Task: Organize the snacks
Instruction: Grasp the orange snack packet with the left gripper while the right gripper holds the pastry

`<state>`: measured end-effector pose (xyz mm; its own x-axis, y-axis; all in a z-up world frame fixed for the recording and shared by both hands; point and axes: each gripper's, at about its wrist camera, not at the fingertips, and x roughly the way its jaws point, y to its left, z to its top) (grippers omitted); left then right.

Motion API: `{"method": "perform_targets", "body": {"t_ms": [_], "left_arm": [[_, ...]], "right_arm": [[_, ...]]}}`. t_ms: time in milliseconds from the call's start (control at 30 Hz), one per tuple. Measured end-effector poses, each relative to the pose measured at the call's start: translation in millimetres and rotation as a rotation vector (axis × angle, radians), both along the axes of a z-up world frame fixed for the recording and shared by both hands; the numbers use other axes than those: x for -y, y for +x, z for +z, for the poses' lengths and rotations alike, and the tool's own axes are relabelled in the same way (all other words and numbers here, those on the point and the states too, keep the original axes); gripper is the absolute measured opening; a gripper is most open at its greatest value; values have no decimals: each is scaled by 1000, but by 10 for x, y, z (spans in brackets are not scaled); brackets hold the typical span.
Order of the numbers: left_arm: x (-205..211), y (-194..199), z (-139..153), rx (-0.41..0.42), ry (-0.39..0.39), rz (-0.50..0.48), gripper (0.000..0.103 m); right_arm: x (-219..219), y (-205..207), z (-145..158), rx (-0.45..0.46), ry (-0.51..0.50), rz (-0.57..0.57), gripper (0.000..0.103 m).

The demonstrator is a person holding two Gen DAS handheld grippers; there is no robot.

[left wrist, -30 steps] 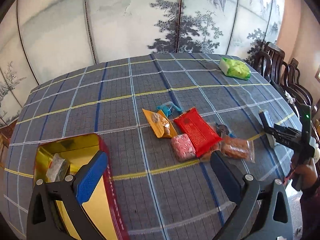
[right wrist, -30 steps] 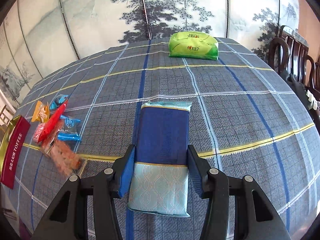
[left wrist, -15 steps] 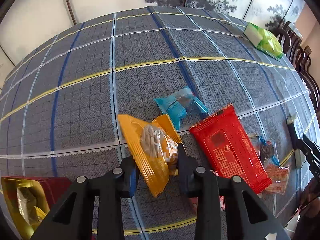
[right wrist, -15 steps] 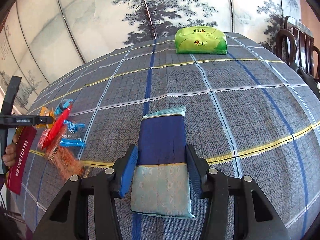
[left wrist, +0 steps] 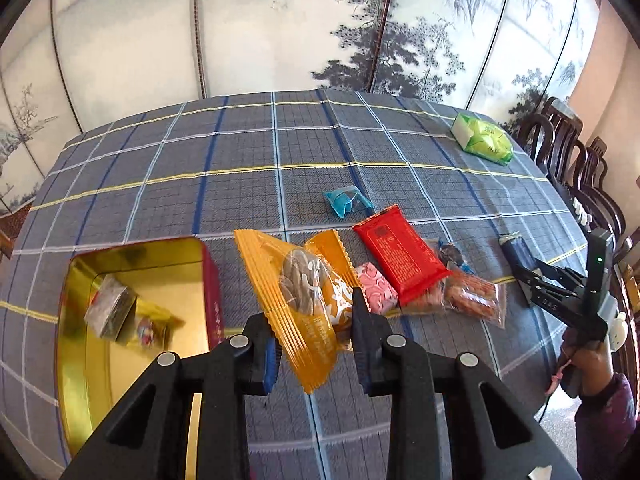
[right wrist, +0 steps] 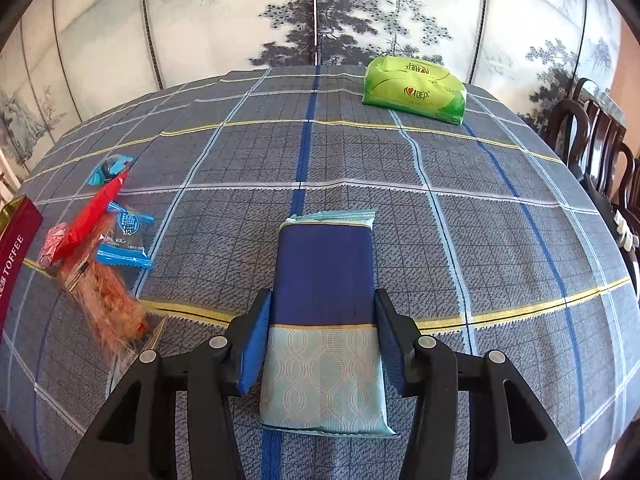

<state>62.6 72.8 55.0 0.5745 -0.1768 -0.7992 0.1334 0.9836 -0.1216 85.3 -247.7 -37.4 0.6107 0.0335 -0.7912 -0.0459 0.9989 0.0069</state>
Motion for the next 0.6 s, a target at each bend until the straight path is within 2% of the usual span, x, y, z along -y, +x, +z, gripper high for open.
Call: {"method": "perform_targets", "body": {"t_ms": [133,300,467,600], "left_arm": [[-334,-347,106,17,-23,35,26],[-802,-635,52,18,-23,113,26],[-1192,-815,-105,10,-12,170,26],[-1307,-853,-213,18,7,170,26]], "right_arm": [[45,-105,72,9,89,-31,50],[225,-90,40,15,212,-122,50],[238,-84,19,41,189,-162,50],[227,-82,17,43,178,-165,50]]}}
